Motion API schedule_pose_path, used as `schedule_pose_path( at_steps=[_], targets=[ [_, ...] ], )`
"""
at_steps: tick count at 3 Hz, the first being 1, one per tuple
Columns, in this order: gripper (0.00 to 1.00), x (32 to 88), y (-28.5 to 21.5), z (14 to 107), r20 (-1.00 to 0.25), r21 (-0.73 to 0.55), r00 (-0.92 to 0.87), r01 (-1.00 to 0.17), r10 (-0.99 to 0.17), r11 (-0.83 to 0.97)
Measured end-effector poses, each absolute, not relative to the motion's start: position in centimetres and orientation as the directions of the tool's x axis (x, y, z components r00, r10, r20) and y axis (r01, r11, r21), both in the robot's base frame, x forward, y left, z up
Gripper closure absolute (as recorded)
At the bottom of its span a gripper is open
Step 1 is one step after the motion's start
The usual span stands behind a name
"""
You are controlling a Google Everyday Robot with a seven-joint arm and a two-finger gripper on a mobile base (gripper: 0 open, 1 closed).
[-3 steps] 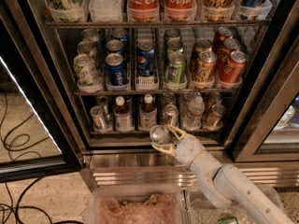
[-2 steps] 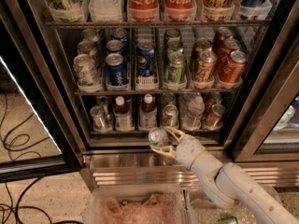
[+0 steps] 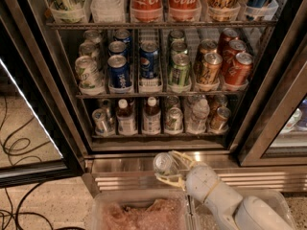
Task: Pick 7up can from bottom shelf of fridge
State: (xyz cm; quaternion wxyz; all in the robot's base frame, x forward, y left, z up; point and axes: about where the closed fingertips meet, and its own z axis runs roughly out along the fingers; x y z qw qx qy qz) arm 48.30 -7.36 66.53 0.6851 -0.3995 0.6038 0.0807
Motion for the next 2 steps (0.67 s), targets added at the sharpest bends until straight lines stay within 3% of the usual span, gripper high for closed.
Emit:
schedule_pose_path(
  at_steps=[2],
  targets=[
    [1.0,40.1,-9.0,63.8,-0.925,-0.377,0.172,-0.539,-0.34,0.753]
  ],
)
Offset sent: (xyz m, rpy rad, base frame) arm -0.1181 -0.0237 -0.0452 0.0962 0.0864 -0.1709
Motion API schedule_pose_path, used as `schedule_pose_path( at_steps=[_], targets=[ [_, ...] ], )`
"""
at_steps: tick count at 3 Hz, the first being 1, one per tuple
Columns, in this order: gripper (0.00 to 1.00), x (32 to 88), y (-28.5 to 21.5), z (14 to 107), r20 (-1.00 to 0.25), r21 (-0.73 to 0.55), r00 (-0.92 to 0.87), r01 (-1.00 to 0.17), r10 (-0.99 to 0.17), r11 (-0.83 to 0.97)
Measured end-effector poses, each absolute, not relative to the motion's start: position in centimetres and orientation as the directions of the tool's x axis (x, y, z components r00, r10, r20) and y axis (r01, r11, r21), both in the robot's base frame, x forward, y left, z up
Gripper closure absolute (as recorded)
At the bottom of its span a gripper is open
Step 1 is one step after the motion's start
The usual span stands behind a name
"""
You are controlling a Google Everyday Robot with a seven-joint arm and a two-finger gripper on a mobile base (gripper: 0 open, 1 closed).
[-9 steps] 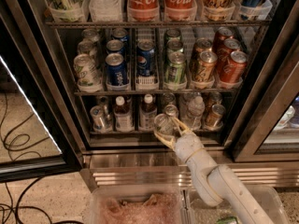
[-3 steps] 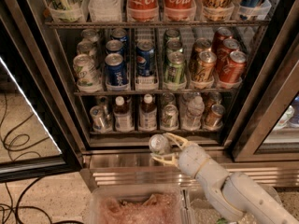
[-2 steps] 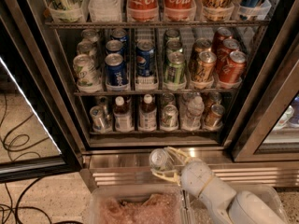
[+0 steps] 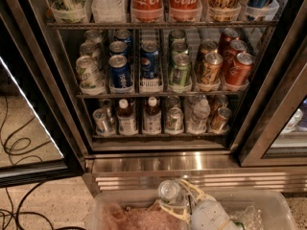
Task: Pick 7up can from bottom shelf of fridge
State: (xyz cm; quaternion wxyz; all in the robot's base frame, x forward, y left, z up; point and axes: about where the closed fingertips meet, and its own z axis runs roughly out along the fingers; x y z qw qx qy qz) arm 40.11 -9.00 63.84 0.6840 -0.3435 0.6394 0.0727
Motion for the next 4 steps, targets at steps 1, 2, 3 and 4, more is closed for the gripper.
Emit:
schedule_pose_path(
  at_steps=[1,2,3,4],
  targets=[
    [1.0,40.1,-9.0,63.8,-0.925,-0.377,0.172,-0.539,-0.34,0.753],
    [1.0,40.2,-8.6,64.4,-0.923,-0.38,0.171,-0.553,-0.345,0.741],
    [1.0,39.7,-7.9,66.6,-0.922,-0.38,0.18,-0.585,-0.342,0.717],
    [1.0,39.0,-7.4,68.4,-0.921,-0.378,0.172,-0.607,-0.349,0.699]
  ],
)
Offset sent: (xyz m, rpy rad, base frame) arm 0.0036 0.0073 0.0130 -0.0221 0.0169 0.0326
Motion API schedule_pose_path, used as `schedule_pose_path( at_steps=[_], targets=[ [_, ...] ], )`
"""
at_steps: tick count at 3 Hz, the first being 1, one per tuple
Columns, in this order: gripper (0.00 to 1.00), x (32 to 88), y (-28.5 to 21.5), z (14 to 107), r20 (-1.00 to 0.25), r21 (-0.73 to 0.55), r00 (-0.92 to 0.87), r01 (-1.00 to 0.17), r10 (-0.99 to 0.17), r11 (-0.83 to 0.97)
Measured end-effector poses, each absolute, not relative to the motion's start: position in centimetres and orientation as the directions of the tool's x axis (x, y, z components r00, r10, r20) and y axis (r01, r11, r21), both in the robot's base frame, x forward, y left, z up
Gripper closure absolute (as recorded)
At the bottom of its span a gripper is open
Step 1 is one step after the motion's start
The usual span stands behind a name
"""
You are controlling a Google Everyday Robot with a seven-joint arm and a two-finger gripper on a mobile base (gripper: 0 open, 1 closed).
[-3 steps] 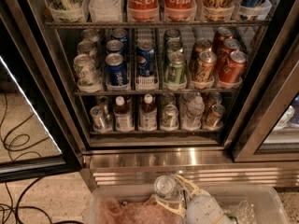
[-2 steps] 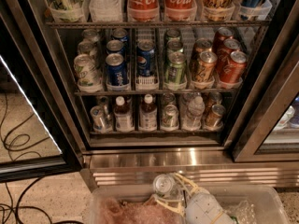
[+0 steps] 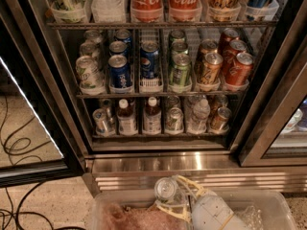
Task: Pick 7up can from bottom shelf of fridge
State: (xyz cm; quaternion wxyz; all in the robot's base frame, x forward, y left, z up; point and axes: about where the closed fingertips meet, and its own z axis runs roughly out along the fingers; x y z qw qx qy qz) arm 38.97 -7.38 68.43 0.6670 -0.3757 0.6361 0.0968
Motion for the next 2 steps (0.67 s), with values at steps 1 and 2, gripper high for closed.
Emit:
schedule_pose_path(
  at_steps=[1,2],
  targets=[
    [1.0,38.3,-6.9,70.0,-0.916,-0.384,0.168,-0.626,-0.364,0.679],
    [1.0,37.5,-6.1,73.6,-0.891,-0.429,0.184,-0.642,-0.415,0.636]
  ],
)
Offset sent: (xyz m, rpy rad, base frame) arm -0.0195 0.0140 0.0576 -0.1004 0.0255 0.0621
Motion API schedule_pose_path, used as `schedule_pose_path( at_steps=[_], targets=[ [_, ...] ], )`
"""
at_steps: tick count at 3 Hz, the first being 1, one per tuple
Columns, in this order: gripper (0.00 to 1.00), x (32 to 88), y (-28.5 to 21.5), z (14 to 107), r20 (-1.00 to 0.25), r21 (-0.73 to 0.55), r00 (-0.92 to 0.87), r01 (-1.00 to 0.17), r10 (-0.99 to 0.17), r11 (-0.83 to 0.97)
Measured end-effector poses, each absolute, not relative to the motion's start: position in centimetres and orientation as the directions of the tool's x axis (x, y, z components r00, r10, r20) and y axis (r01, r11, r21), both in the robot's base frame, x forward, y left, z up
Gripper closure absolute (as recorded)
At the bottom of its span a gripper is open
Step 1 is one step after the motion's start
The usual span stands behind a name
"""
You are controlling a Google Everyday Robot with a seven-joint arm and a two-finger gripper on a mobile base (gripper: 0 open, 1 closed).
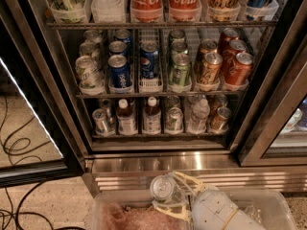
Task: Pick 7up can from bottom shelf of fridge
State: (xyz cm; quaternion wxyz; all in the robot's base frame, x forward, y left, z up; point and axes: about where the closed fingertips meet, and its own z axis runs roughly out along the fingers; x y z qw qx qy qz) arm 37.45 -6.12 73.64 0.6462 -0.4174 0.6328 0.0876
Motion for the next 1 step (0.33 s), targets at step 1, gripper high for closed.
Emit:
schedule_pose_path(
  at_steps=[1],
  targets=[
    [1.0,37.45,-6.12,73.64,-0.891,-0.429,0.184,-0.642,-0.415,0.636]
  ],
)
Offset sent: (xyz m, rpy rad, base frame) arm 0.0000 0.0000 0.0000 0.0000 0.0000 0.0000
